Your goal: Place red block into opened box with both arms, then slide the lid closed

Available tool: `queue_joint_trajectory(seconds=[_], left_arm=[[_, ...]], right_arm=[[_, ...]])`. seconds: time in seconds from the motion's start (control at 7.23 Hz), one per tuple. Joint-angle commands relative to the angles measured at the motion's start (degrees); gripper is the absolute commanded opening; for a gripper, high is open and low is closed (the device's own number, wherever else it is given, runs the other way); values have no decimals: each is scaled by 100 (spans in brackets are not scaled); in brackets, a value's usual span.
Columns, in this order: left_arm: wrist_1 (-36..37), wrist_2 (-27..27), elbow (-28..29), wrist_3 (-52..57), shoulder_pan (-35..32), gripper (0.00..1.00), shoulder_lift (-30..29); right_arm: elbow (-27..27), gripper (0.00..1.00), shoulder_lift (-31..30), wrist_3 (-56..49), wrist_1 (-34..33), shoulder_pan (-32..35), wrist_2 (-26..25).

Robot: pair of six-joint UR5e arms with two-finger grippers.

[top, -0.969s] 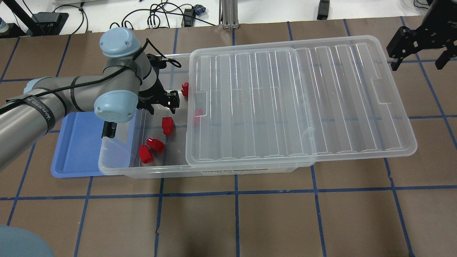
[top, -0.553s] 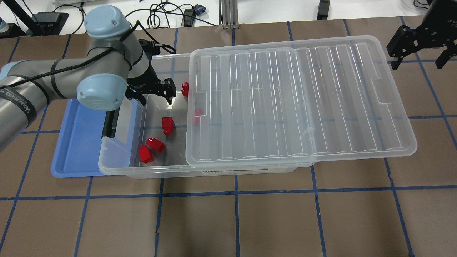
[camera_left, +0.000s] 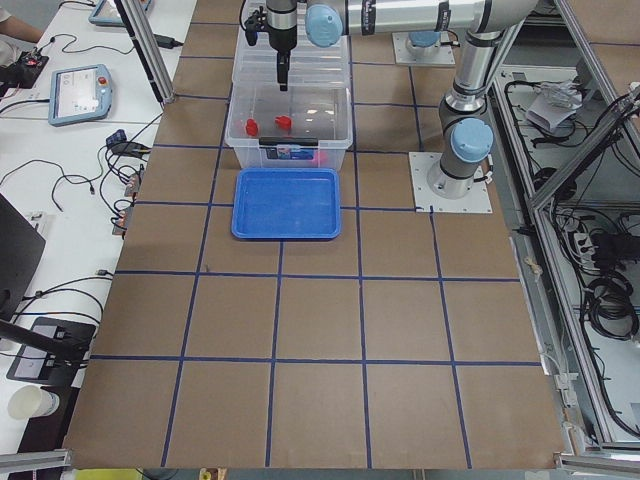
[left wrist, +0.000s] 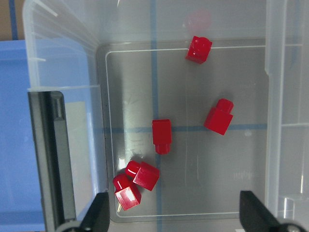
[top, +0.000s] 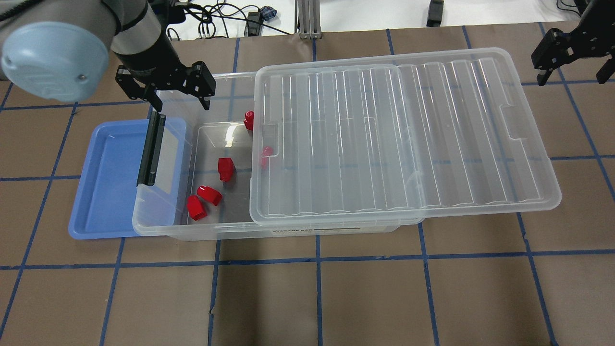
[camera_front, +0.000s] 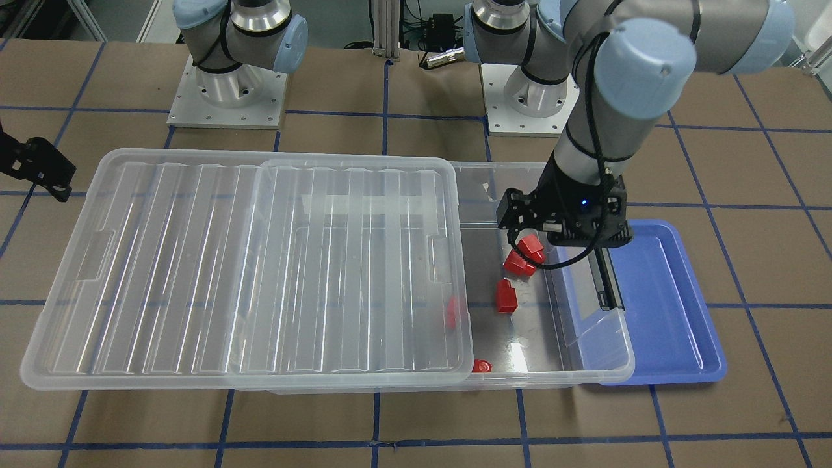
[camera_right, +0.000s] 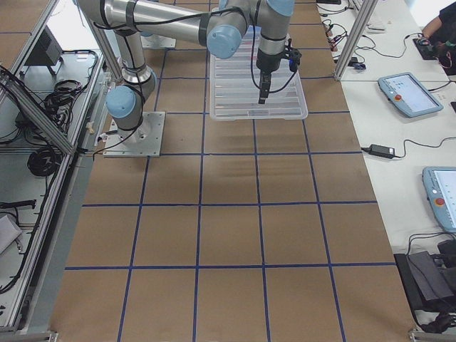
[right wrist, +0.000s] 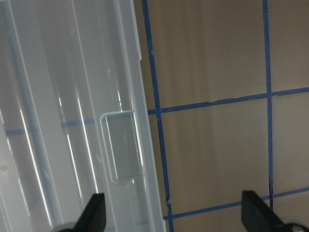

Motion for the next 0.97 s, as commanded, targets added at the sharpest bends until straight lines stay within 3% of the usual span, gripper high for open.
queue_joint_trajectory(seconds=[0.0, 0.83], left_arm=[[-239, 13, 166, 0, 33, 100, 105], [-370, 22, 246, 0, 15, 100, 192]], right_arm=[[32, 100, 471, -133, -433, -166, 0], [180, 100, 860, -625, -654, -509, 52]])
